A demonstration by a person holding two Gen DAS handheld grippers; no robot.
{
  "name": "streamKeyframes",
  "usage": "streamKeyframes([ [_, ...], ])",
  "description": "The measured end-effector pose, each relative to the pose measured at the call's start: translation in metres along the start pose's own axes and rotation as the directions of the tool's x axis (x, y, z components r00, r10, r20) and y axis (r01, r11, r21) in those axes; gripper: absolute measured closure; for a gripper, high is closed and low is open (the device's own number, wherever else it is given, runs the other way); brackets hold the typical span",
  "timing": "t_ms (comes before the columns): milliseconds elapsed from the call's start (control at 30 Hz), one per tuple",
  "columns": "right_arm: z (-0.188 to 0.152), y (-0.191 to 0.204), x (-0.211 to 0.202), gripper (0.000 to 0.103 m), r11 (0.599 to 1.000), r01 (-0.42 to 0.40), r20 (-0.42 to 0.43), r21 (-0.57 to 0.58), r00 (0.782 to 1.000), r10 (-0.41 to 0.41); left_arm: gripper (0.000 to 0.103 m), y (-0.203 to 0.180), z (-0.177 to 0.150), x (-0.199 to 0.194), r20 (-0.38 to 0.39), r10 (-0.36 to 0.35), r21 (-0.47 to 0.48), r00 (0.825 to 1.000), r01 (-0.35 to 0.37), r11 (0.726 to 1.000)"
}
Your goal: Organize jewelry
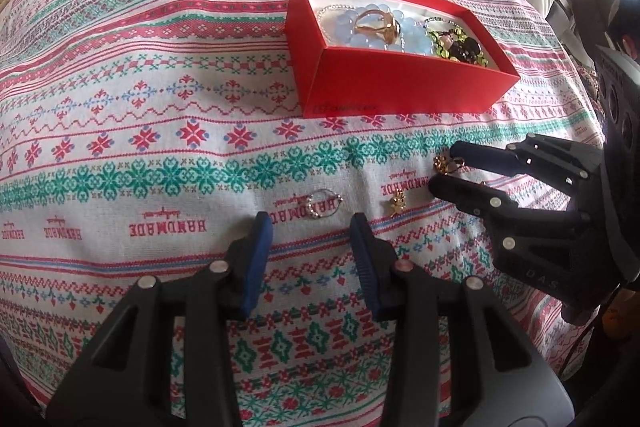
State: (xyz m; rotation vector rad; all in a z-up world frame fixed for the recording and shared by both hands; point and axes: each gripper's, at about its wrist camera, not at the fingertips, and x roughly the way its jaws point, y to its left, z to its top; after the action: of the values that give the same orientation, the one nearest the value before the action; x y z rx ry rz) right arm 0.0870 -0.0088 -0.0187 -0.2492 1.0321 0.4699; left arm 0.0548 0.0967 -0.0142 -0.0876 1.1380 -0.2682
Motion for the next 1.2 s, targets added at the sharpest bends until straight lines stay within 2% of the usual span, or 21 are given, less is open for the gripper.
streamKeyframes([
  [100,0.0,0.002,0.002,0.079,1.0,-0.006,-0.001,-0.018,1.0,0.006,0.06,0.001,0.0,0.0,-0.003,-0.001,-0.007,1.0,0.001,1.0],
  [200,0.0,0.006,0.003,0.088,0.999,-0.017,0.003,-0.032,1.0,0.017,0.06,-0.002,0.002,0.002,-0.001,0.012,0.006,1.0,-0.012,1.0],
  [667,0.0,-0.005,-0.01,0.088,1.0,0.017,0.012,-0.014,1.0,-0.017,0.06,-0.029,0.017,0.019,0.023,0.108,0.074,0.994,-0.11,0.991],
  [1000,-0.001,-0.011,-0.019,0.088,0.999,0.036,0.0,0.019,0.999,-0.036,0.082,-0.043,0.018,0.024,0.023,0.116,0.092,0.993,-0.118,0.989],
  [1200,-0.001,-0.019,-0.026,0.088,0.998,0.038,0.0,0.051,0.999,-0.038,0.082,-0.04,0.018,0.021,0.021,0.111,0.076,0.994,-0.112,0.991],
])
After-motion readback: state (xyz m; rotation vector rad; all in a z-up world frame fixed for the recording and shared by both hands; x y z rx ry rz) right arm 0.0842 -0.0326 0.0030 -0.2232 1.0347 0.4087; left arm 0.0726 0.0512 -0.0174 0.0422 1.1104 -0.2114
